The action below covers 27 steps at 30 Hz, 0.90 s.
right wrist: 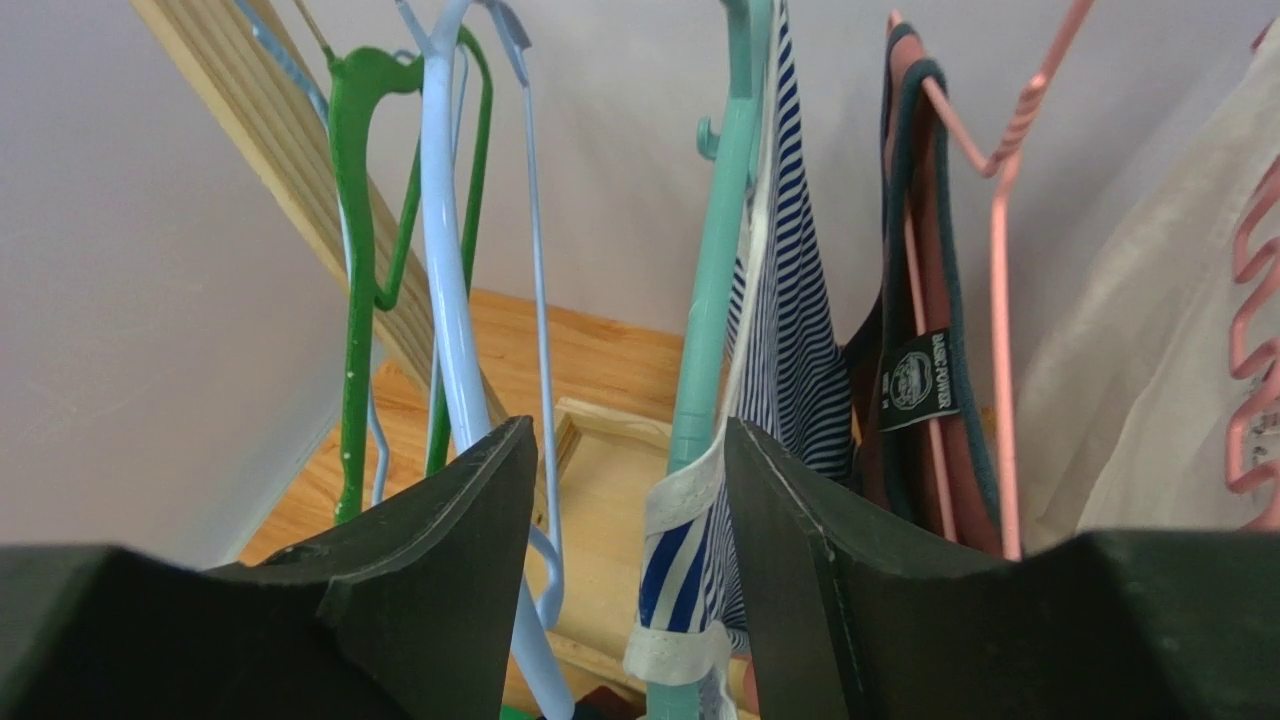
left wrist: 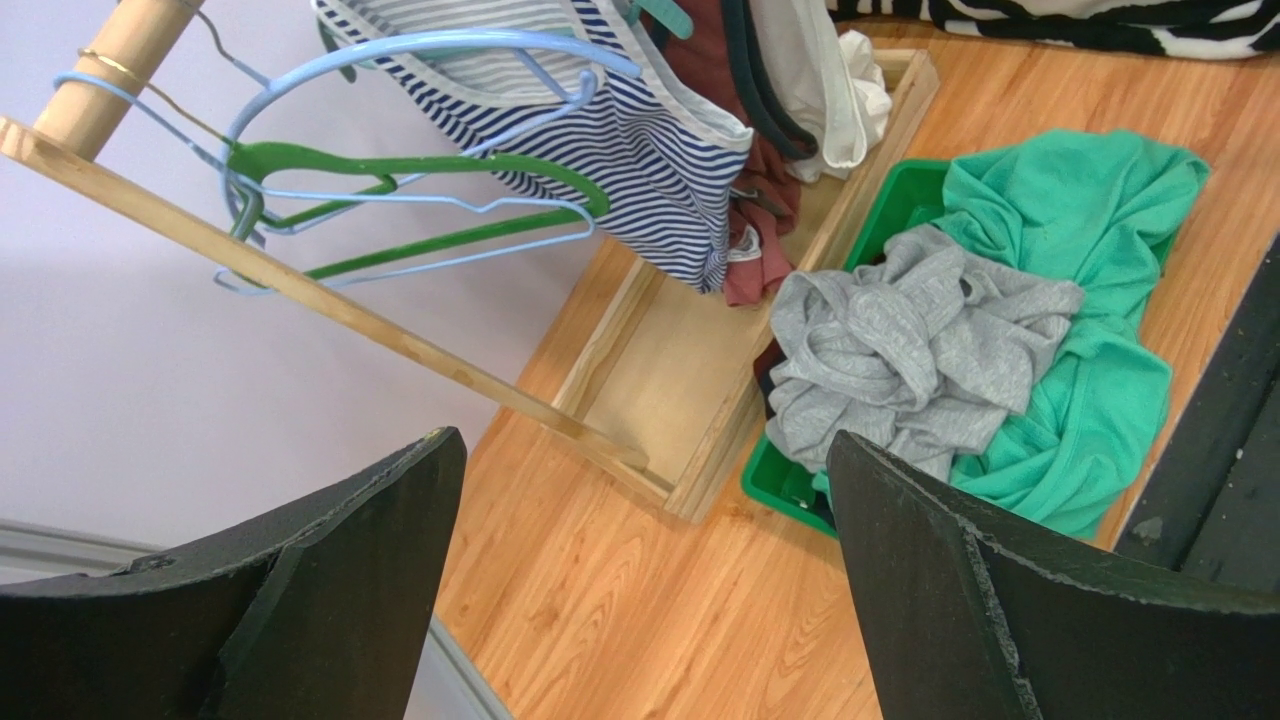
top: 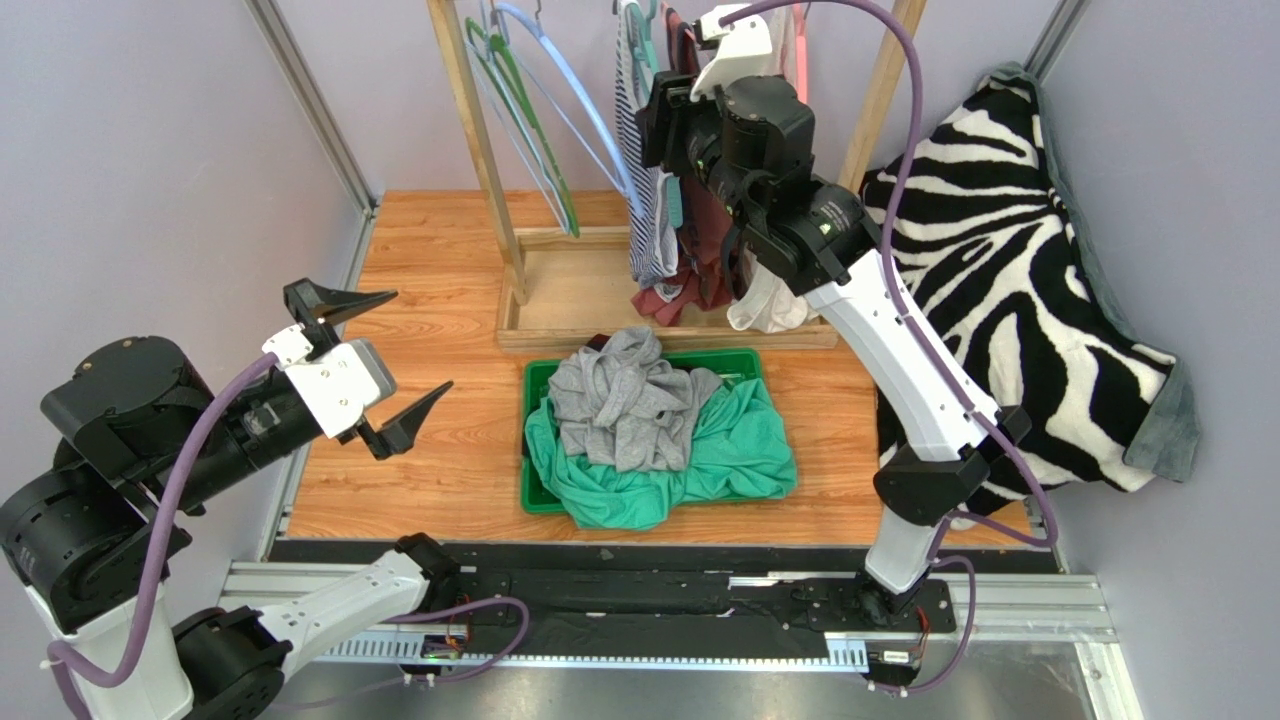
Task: Remove the tank top from the hanger
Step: Pick up the hanger from the clothesline.
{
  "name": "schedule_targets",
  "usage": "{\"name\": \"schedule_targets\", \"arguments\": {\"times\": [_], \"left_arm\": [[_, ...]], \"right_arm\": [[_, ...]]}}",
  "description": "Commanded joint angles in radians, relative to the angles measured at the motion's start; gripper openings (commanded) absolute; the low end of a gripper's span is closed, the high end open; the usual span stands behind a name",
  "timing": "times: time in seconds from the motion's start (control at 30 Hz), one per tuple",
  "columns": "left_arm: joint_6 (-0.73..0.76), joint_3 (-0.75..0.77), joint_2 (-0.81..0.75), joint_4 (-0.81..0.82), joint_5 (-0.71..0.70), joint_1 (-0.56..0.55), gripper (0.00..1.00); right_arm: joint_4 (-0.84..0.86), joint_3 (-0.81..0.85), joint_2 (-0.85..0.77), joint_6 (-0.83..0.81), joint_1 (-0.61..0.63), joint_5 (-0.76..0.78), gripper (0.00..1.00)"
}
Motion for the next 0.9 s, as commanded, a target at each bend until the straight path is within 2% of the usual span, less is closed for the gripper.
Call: {"name": "schedule_targets", "arguments": {"times": [0.0,0.37,0.5,0.53,0.6,0.63,0.73,0.87], "left_arm": [[-0.018,0.004,0.014,0.025,0.007,0.005,0.99],[-0.018,-0.005,0.012,0.029,0.003,0.005,0.99],[-0.027,-0.036,0.011,0.051,-0.020,0.005,0.99],[-0.027,-0.040,0.012,0.051,-0.023,0.004,0.99],[-0.025,-0.054,0.011,0.058,-0.026,0.007,0.99],[-0.027,-0.054,0.011,0.060,-0.026,0.007,0.99],[-0.025,-0.059,0.012,0.065,-0.028,0.011,0.99],[-0.022,-0.060,0.017,0.068,-0.030,0.010,0.99]], "right_arm": [[-0.029,0.026,0.003,0.068,-0.015,-0.058,0.54],[-0.094,0.003,0.057,0.064,-0.023,-0.005,0.48],[-0.150,0.066,0.108,0.056,-0.030,0.005,0.43],[-0.163,0.075,0.114,0.052,-0.030,0.009,0.41],[-0.160,0.086,0.123,0.047,-0.032,0.006,0.28],[-0.161,0.089,0.125,0.045,-0.032,0.008,0.17],[-0.155,0.098,0.126,0.042,-0.040,0.000,0.00],[-0.097,0.074,0.092,0.013,-0.038,-0.015,0.00]]}}
